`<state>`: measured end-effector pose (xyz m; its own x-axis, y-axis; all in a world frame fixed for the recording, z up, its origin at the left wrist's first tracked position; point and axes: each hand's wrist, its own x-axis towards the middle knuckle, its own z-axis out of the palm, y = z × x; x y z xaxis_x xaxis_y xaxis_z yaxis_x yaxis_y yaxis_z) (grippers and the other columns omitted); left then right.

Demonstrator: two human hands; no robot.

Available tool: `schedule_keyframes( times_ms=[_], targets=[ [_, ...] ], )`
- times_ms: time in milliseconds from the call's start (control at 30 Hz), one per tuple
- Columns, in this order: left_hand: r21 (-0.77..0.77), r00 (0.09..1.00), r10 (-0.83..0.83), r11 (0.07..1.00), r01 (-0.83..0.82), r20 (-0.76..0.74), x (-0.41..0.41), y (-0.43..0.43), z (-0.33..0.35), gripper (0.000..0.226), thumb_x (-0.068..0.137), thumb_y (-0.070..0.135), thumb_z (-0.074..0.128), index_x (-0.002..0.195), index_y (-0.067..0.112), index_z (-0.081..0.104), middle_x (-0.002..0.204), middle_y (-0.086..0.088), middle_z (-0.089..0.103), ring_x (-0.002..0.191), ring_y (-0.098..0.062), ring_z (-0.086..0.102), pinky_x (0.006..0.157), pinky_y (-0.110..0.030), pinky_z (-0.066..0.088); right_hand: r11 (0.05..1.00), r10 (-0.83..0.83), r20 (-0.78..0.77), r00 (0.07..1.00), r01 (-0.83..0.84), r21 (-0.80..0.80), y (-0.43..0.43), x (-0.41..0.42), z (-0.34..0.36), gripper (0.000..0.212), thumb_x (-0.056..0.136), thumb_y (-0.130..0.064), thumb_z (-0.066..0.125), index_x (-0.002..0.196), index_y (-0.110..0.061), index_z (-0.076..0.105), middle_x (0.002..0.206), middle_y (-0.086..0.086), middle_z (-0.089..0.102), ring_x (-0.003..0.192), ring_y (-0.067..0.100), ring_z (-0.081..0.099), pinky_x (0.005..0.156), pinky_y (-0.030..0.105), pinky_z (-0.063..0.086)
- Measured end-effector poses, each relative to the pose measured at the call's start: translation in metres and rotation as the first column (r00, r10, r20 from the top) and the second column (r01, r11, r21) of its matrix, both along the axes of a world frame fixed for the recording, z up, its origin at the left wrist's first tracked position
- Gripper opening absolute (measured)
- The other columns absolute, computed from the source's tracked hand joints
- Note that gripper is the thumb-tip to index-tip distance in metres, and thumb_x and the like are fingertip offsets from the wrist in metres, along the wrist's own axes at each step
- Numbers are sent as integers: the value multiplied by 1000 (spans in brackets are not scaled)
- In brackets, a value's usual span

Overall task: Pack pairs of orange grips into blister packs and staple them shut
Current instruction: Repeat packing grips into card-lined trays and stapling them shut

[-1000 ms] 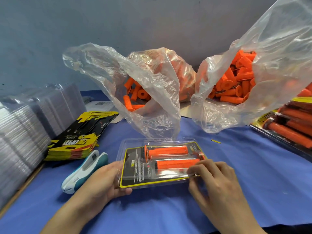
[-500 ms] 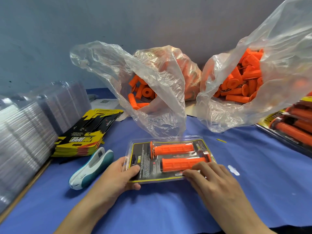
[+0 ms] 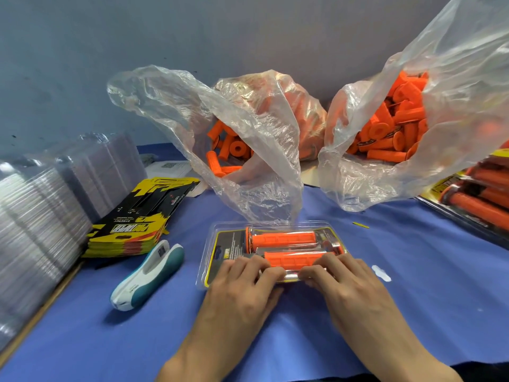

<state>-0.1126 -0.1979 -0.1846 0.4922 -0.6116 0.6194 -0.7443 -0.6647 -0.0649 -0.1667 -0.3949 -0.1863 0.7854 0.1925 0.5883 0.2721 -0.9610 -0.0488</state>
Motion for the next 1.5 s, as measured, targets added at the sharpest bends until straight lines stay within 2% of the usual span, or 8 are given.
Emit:
schedule_keyframes(
  times_ms=[167,267,333,433,700,1100,1267,1500],
  targets=[
    [-29,999,7,1000,-8,-33,0,0,1,7,95,24,60,89,23,64,86,5,57,77,-21,56,69,-34,45,999,47,19,999,-47,20,-3,-2,-1,26,79,-5,77,94,-25,69,86,-8,58,75,17,53,68,27,41],
    [-23,997,12,1000,-14,-71,2,0,1,7,89,19,67,87,25,63,86,8,57,77,-19,55,70,-31,44,1000,27,5,1000,-27,-10,-3,-4,-1,50,73,6,36,100,-23,67,88,-8,56,74,16,53,71,30,40],
    [-25,997,3,1000,-5,-78,5,4,2,6,89,21,67,86,25,63,86,10,58,77,-17,56,71,-30,45,999,31,-9,999,-31,-5,-3,-5,0,52,71,-1,26,96,-23,66,86,-8,56,73,17,56,71,31,40],
    [-23,996,-2,1000,0,-90,9,12,6,16,93,35,54,84,25,63,85,12,59,77,-14,56,69,-28,46,999,27,24,999,-27,26,-4,-3,0,47,74,2,31,90,-23,68,83,-8,58,71,17,57,72,30,41],
    [-24,994,40,999,-43,-101,17,39,11,25,91,41,50,81,22,64,81,12,60,73,-17,58,70,-29,39,995,-88,57,994,85,44,-14,-3,-2,35,64,-2,88,80,-23,65,77,-8,58,66,21,53,70,31,36],
    [-47,997,37,998,-41,-71,17,54,12,24,92,36,51,81,18,64,86,9,60,87,-18,54,81,-32,40,982,-186,89,979,187,-7,-31,-4,0,37,61,4,84,78,-22,62,76,-4,56,66,28,56,72,35,34],
    [-30,999,-17,999,16,-34,10,48,13,25,93,35,53,80,17,64,83,9,58,81,-21,57,81,-30,41,999,-21,169,985,29,-40,-9,-2,-1,12,85,-16,60,79,-26,66,78,-5,56,67,25,55,65,37,45],
    [81,1000,-1,997,2,-11,5,43,2,21,91,31,53,76,19,63,79,8,57,78,-21,58,78,-30,42,997,0,140,990,12,-81,-4,2,-8,22,70,-9,79,76,-26,66,72,-5,55,61,23,53,56,33,41]
  ],
)
